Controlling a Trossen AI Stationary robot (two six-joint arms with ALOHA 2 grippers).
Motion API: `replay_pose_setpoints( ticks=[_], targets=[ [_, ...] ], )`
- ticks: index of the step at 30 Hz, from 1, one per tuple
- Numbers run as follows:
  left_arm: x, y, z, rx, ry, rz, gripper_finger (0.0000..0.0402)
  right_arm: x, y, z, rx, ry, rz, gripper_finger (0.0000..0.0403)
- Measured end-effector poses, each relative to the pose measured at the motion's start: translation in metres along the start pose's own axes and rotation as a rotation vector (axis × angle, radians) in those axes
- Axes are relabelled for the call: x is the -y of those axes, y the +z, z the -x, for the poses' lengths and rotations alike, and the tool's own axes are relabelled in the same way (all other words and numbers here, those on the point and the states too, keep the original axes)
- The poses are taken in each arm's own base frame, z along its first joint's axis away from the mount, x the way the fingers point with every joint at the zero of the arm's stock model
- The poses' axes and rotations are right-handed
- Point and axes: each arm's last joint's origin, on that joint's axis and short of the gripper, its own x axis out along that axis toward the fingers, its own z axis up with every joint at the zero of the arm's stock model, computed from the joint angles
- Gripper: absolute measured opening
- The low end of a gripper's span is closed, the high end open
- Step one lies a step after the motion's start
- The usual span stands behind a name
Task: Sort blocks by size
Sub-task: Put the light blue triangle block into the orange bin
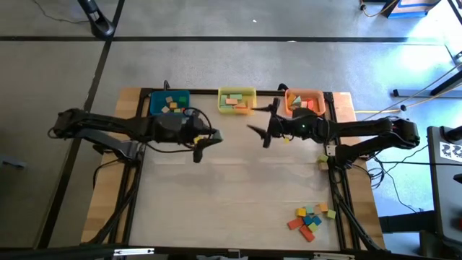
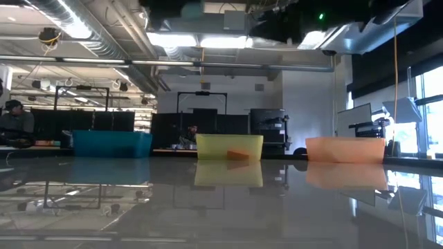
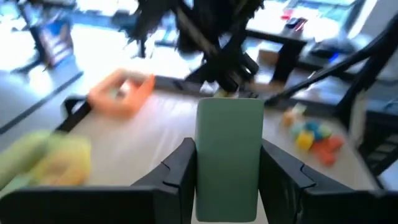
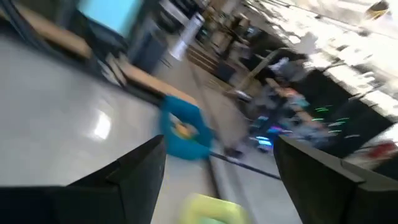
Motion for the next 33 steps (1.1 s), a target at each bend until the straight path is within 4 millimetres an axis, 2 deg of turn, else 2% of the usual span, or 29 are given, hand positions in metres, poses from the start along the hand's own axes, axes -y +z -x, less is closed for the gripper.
replay_pose_setpoints(
  ticks=[2, 4, 9, 13, 18, 24, 29, 33],
  targets=[
    [0.000, 0.006, -0.006, 0.074, -0.050, -0.011, 0.0118, -0.010, 0.012, 0.006, 0.061, 0.062, -0.074, 0.0296],
    [0.002, 0.012, -0.011, 0.152, -0.084, -0.023, 0.0118, -0.020, 0.021, 0.011, 0.099, 0.111, -0.068, 0.0296],
    [0.002, 0.015, -0.021, 0.216, -0.127, -0.038, 0.0118, -0.037, 0.030, 0.016, 0.085, 0.090, 0.081, 0.0296],
    [-0.003, 0.013, -0.025, 0.208, -0.103, -0.078, 0.0118, -0.043, 0.026, 0.018, -0.014, 0.077, 0.099, 0.0296],
    [-0.017, 0.011, -0.042, 0.247, -0.041, -0.121, 0.0118, -0.047, 0.008, 0.020, -0.253, 0.007, 0.044, 0.0296],
    [-0.049, -0.001, -0.082, 0.209, 0.065, -0.148, 0.0118, -0.044, -0.006, 0.029, -0.487, -0.234, -0.008, 0.0296],
    [-0.083, -0.001, -0.126, 0.120, 0.100, -0.136, 0.0118, -0.034, -0.007, 0.042, -0.568, -0.363, 0.024, 0.0296],
    [-0.108, 0.001, -0.161, 0.070, 0.046, -0.142, 0.0118, -0.020, -0.004, 0.053, -0.557, -0.447, -0.057, 0.0296]
  ],
)
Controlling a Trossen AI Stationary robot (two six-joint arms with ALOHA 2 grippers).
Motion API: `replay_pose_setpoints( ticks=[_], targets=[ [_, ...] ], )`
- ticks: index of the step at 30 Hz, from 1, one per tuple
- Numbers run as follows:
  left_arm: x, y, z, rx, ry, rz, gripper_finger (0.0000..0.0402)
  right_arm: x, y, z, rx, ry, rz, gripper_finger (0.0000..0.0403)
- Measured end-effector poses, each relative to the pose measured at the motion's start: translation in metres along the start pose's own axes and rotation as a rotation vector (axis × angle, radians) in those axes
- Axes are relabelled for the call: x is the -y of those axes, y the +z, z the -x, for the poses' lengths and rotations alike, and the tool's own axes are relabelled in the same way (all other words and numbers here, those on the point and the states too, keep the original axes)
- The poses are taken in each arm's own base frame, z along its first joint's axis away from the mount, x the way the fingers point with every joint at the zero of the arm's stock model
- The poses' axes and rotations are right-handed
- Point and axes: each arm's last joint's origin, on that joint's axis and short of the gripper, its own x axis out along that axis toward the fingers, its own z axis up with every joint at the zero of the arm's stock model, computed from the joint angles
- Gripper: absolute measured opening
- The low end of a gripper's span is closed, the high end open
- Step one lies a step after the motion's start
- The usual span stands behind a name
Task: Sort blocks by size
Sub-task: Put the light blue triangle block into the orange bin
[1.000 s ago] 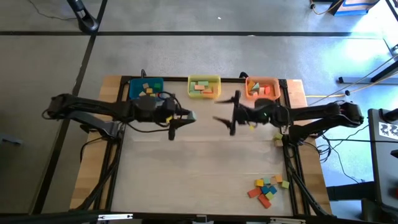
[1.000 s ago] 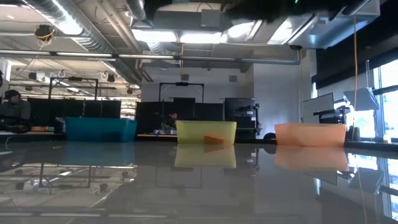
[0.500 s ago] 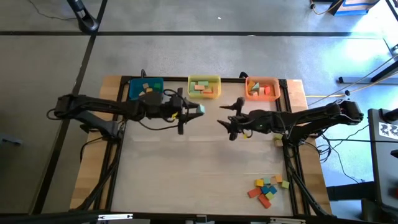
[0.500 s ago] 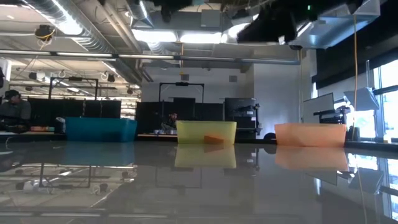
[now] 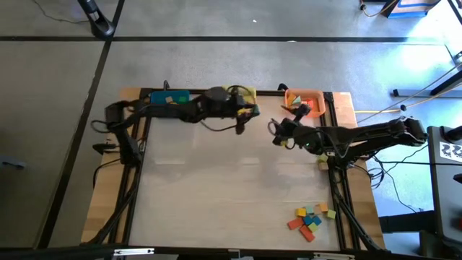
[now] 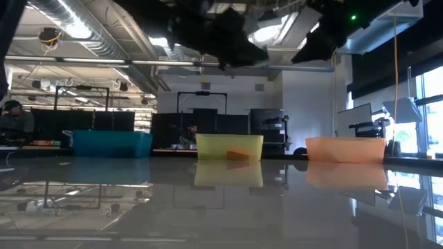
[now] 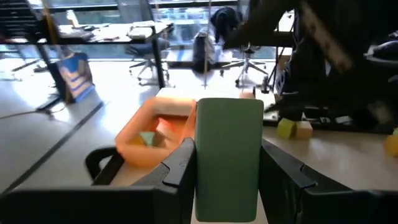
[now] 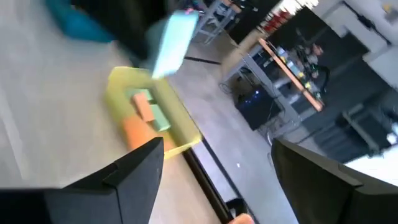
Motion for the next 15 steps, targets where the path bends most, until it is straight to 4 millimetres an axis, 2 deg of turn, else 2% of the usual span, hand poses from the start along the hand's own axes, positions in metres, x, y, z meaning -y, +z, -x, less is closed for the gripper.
replay_pose_setpoints(
  ticks=[8, 15],
  targets=[
    [-0.039, -0.003, -0.056, 0.029, -0.045, 0.007, 0.0118, 0.044, -0.001, 0.011, 0.064, 0.022, -0.218, 0.0296],
    [-0.055, -0.004, -0.105, 0.083, -0.033, 0.004, 0.0118, 0.062, -0.004, 0.010, 0.075, 0.003, -0.269, 0.0296]
  ],
)
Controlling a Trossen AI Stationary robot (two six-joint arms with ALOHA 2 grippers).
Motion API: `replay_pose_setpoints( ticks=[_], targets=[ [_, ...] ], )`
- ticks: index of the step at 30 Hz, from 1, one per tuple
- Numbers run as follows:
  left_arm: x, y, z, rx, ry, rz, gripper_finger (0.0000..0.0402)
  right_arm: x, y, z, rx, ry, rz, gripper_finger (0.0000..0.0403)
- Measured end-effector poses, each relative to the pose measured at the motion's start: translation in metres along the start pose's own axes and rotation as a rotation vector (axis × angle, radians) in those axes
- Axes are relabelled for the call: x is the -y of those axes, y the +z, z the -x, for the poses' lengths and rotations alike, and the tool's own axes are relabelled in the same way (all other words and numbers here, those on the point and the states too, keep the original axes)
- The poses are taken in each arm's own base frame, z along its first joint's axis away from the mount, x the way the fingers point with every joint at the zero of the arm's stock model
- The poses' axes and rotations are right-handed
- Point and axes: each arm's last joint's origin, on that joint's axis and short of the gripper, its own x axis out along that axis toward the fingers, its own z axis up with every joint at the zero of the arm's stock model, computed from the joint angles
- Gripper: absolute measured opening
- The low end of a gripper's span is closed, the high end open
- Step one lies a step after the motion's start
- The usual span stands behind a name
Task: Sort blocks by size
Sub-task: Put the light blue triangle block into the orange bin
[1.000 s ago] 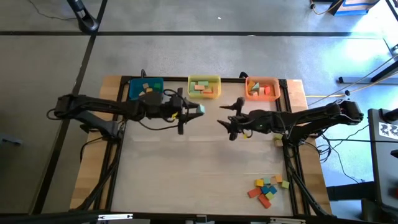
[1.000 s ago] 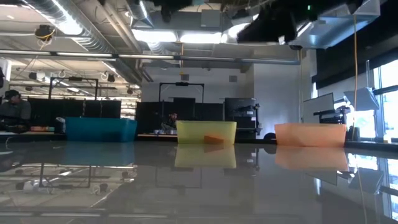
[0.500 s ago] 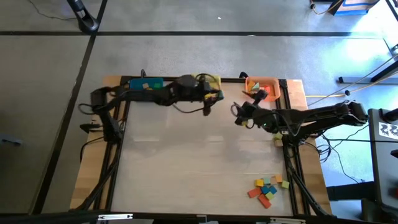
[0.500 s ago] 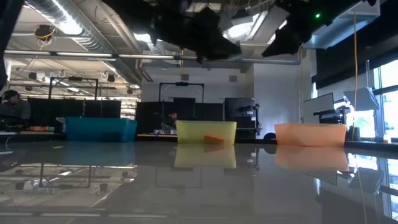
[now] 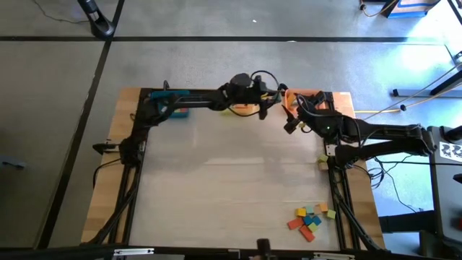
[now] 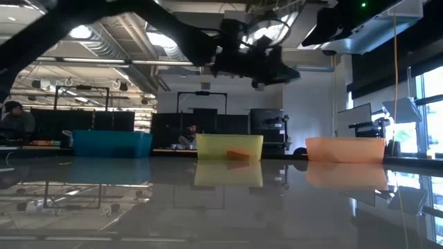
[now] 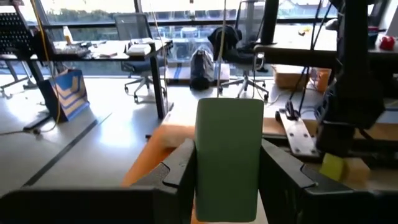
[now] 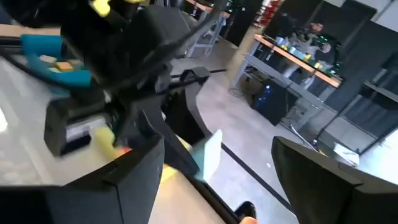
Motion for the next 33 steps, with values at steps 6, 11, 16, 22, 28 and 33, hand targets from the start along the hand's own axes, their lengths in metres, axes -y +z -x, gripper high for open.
replay_pose_setpoints(
  ticks=[6, 11, 16, 22, 28, 33],
  targets=[
    [-0.008, -0.005, -0.034, 0.051, 0.003, -0.009, 0.0118, 0.003, -0.002, -0.002, -0.016, -0.014, 0.005, 0.0296],
    [-0.013, -0.019, -0.061, 0.086, 0.003, 0.056, 0.0118, 0.003, -0.002, -0.002, -0.022, -0.029, 0.010, 0.0296],
    [-0.018, -0.037, -0.082, 0.116, 0.023, 0.073, 0.0118, 0.005, -0.001, -0.001, -0.009, -0.052, -0.007, 0.0296],
    [-0.021, -0.063, -0.095, 0.155, 0.101, 0.091, 0.0118, 0.008, 0.001, 0.002, 0.006, -0.058, -0.023, 0.0296],
    [-0.022, -0.061, -0.095, 0.196, 0.139, 0.092, 0.0118, 0.006, -0.001, 0.001, -0.009, -0.027, -0.006, 0.0296],
    [-0.017, -0.064, -0.097, 0.156, 0.097, 0.071, 0.0118, 0.005, -0.004, 0.001, -0.029, -0.019, -0.007, 0.0296]
  ],
)
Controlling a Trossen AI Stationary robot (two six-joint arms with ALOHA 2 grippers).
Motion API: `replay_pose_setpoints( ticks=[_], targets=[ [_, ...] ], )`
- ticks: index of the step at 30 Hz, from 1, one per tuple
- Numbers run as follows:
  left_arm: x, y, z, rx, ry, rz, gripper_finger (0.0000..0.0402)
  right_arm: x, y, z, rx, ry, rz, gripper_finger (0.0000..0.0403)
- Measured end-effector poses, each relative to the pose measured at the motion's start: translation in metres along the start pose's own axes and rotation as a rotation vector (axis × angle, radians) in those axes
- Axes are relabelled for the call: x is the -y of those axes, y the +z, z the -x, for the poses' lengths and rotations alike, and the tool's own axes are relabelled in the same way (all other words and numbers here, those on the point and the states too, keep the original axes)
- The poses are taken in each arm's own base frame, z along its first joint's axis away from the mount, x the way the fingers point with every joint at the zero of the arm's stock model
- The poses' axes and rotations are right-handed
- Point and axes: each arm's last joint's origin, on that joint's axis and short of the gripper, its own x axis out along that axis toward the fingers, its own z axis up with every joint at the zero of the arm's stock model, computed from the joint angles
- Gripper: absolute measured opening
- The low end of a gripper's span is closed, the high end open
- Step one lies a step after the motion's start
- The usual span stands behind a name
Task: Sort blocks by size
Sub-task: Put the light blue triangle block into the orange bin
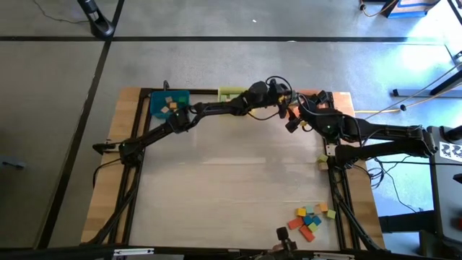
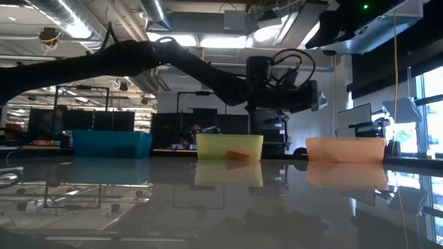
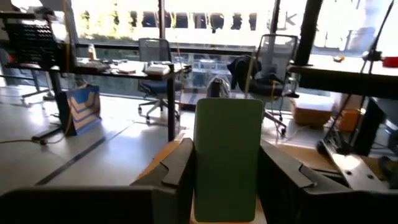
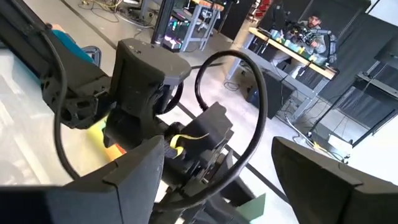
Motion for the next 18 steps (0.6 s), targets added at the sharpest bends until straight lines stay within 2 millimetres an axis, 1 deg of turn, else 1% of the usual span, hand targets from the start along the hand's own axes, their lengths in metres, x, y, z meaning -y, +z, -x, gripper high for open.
replay_pose_setpoints(
  ticks=[3, 6, 8, 12, 14, 18],
  targets=[
    [0.002, 0.000, 0.000, -0.009, -0.052, 0.019, 0.0118, 0.000, -0.001, 0.000, -0.007, -0.016, -0.002, 0.0296],
    [0.002, 0.007, 0.001, -0.026, -0.065, 0.033, 0.0118, 0.001, -0.001, 0.000, -0.007, -0.023, -0.032, 0.0296],
    [0.003, 0.021, 0.003, -0.040, -0.064, 0.025, 0.0118, 0.002, -0.002, 0.001, -0.013, -0.023, -0.052, 0.0296],
    [0.004, 0.058, 0.011, -0.070, -0.064, -0.065, 0.0118, 0.008, -0.002, 0.008, -0.008, -0.024, -0.114, 0.0296],
    [0.005, 0.068, 0.014, -0.113, -0.056, -0.124, 0.0118, 0.013, -0.002, 0.012, 0.008, -0.019, -0.144, 0.0296],
    [0.001, 0.083, 0.024, -0.215, -0.015, -0.233, 0.0118, 0.020, 0.000, 0.022, 0.050, 0.084, -0.192, 0.0296]
  ],
)
